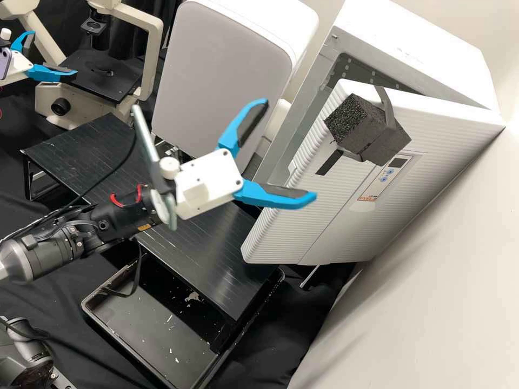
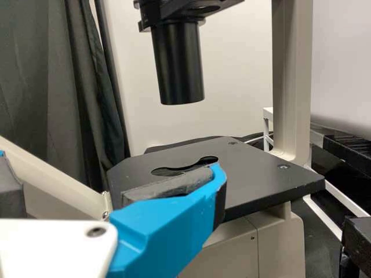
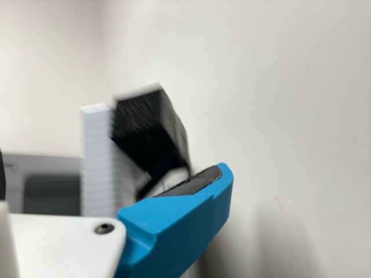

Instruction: Open the incubator door

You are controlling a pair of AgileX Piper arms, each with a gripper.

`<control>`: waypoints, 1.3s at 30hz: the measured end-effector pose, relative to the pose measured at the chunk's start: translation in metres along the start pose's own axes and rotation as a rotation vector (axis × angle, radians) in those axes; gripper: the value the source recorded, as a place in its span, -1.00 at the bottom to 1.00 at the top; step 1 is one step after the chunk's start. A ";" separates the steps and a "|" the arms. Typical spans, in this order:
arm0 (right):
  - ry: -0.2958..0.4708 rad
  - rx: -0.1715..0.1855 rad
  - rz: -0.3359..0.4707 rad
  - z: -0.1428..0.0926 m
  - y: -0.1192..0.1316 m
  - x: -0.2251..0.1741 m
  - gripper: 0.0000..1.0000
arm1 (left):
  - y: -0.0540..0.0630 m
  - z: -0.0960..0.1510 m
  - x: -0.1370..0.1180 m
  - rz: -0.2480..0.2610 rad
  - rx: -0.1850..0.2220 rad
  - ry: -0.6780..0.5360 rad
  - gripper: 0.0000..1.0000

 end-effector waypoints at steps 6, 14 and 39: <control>-0.033 -0.128 -0.008 0.003 -0.045 -0.007 1.00 | 0.000 0.000 0.000 0.000 0.000 0.000 1.00; -0.112 -0.271 -0.111 0.019 -0.094 0.008 1.00 | 0.000 0.000 0.000 0.000 0.000 0.000 1.00; -0.489 -0.390 -0.075 0.058 -0.104 0.034 1.00 | 0.000 0.000 0.000 0.000 0.000 0.000 1.00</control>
